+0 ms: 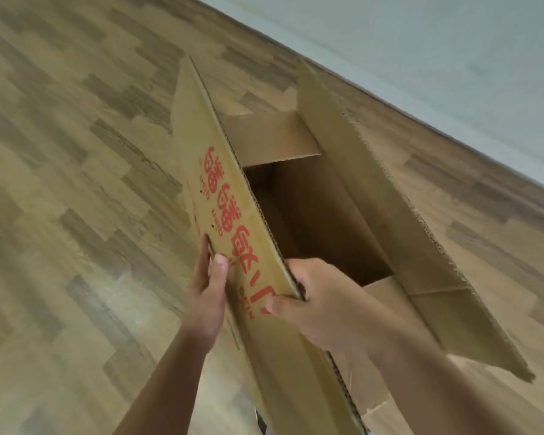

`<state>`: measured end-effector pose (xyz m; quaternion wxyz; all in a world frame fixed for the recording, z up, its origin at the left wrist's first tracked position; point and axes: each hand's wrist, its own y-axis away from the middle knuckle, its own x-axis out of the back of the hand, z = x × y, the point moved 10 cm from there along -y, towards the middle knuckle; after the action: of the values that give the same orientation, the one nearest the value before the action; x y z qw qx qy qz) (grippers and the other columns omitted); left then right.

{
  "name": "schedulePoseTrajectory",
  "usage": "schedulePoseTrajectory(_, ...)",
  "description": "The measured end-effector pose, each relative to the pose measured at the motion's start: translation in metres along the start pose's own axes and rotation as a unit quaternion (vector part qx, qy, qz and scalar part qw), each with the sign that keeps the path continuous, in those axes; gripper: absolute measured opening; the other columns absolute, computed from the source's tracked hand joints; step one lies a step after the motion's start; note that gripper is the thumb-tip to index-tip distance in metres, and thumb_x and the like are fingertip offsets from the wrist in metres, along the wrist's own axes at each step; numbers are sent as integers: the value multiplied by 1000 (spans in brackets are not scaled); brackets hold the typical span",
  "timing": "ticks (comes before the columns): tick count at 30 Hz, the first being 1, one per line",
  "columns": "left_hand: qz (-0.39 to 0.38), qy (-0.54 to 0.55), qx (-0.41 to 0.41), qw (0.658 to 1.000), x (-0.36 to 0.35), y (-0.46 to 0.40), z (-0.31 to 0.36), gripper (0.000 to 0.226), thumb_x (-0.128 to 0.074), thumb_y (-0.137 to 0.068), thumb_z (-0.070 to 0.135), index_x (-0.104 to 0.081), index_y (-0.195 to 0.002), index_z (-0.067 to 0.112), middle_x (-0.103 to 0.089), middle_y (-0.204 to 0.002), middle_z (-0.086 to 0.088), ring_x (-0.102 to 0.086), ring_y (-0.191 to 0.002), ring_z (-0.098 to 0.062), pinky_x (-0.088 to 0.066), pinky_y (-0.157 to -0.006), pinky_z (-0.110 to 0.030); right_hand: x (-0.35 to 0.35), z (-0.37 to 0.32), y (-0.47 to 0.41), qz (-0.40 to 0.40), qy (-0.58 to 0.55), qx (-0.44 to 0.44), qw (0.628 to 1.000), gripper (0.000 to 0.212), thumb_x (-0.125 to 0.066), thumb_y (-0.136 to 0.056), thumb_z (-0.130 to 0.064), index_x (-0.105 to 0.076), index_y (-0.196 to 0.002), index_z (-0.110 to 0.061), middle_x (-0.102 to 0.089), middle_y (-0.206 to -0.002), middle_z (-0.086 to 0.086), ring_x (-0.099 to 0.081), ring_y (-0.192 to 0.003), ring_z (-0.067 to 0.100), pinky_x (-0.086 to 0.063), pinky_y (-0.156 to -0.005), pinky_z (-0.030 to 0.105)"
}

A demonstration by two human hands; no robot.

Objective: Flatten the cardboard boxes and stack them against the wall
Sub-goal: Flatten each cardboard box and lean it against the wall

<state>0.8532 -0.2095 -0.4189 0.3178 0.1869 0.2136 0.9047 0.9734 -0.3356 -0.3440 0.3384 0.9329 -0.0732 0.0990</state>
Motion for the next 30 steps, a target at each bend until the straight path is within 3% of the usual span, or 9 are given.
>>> schedulePoseTrajectory(4, -39, 44, 15, 998, -10, 14, 26, 85, -44, -84, 81, -13, -158, 56, -37, -158, 13, -43, -143, -15, -41, -116, -49, -35, 8, -2, -5, -17, -26, 999, 33, -61, -104, -41, -64, -135, -33, -72, -112, -19, -69, -101, 5, -61, -84, 23)
schedulePoseTrajectory(6, -61, 17, 27, 998, -26, 10, 17, 100, -53, -78, 80, -7, -162, 53, -30, -161, 14, -38, -145, -17, -39, -118, -47, -44, 31, -19, 5, -19, -55, 998, 22, -60, -104, -41, -70, -121, -31, -77, -104, -10, -74, -94, 14, -64, -86, 40)
schedulePoseTrajectory(9, -93, -56, 67, 992, -55, 4, -21, 124, -72, -59, 88, -2, -158, 61, -23, -166, 14, -32, -151, -21, -36, -119, -51, -58, 77, -43, 2, 33, -101, 994, 26, -63, -104, -29, -65, -129, -23, -75, -109, -2, -73, -96, 17, -64, -88, 40)
schedulePoseTrajectory(13, -56, -148, 112, 981, -69, -4, -72, 112, -75, -78, 54, 3, -160, 58, -20, -167, 1, -33, -150, -35, -36, -119, -57, -77, 120, -43, -19, 107, -124, 986, 43, -67, -101, -43, -62, -139, -24, -76, -120, -2, -74, -100, 17, -61, -90, 35)
schedulePoseTrajectory(18, -23, -198, 83, 976, -71, -9, -79, 102, -65, -86, 56, 4, -161, 54, -8, -174, 0, -9, -159, -26, -22, -125, -53, -11, 103, -34, 216, 229, -13, 949, 48, -66, -99, -49, -61, -143, -30, -69, -127, -5, -63, -122, 19, -52, -97, 34)
schedulePoseTrajectory(21, -37, -242, 82, 966, -75, -10, -90, 108, -44, -66, 100, 4, -156, 64, 3, -175, 3, 4, -161, -25, -21, -124, -63, 39, 141, -40, 294, 246, -108, 917, 84, -71, -88, -63, -36, -159, -34, -36, -163, 10, -31, -153, 36, -34, -119, 56)
schedulePoseTrajectory(24, -39, -257, 99, 960, -72, -25, -104, 105, -45, -69, 96, 1, -157, 63, 7, -175, 1, 18, -160, -22, -21, -123, -65, 59, 204, -56, 255, 133, -223, 932, 132, -67, -59, -91, -4, -164, -39, -18, -169, 13, -21, -156, 41, -31, -119, 67)
schedulePoseTrajectory(26, -29, -234, 123, 964, -64, -38, -115, 125, -71, -64, 85, 9, -157, 60, 0, -175, 2, 10, -161, -21, -26, -122, -63, 65, 225, -65, 246, 61, -239, 937, 145, -75, -52, -88, 4, -165, -42, -26, -165, 11, -33, -150, 39, -40, -113, 67)
schedulePoseTrajectory(30, -11, -147, 139, 979, -47, -77, -137, 162, -102, -44, 51, 8, -162, 44, -42, -156, 10, -46, -140, -17, -40, -115, -53, 85, 249, -97, 227, 11, -219, 949, 155, -98, -48, -61, 1, -165, -40, -50, -147, 0, -53, -132, 30, -48, -105, 58)
